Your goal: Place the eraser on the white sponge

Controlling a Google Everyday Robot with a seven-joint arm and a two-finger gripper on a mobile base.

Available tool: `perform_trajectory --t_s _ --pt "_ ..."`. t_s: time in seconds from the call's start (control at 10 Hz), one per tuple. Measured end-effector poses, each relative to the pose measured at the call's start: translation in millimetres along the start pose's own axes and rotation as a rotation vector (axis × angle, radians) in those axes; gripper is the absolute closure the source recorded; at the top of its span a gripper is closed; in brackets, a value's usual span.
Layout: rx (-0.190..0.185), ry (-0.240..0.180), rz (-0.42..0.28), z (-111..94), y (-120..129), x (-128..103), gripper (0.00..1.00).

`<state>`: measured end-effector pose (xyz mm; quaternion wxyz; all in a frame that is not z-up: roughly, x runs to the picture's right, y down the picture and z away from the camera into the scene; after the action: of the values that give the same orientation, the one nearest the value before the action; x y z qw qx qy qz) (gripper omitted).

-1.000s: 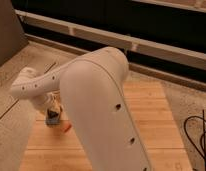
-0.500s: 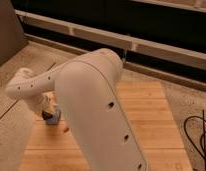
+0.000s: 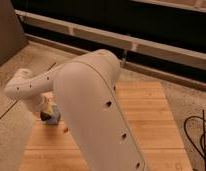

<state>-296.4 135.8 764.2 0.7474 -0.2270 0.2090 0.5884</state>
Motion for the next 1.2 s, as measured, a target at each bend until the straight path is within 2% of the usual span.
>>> perform_trajectory --t_s 0.4,0.5,0.7,0.9,1.2 --pt "0.036 -0.002 0.024 -3 -15 -4 1.0" --pt "0.064 0.002 0.044 -5 -30 -4 1.0" --pt "0.089 0.022 0.049 0 -38 -1 1.0" --pt "0.096 0.04 0.038 3 -34 3 1.0" --pt "0.077 0.035 0.019 5 -28 -1 0.98"
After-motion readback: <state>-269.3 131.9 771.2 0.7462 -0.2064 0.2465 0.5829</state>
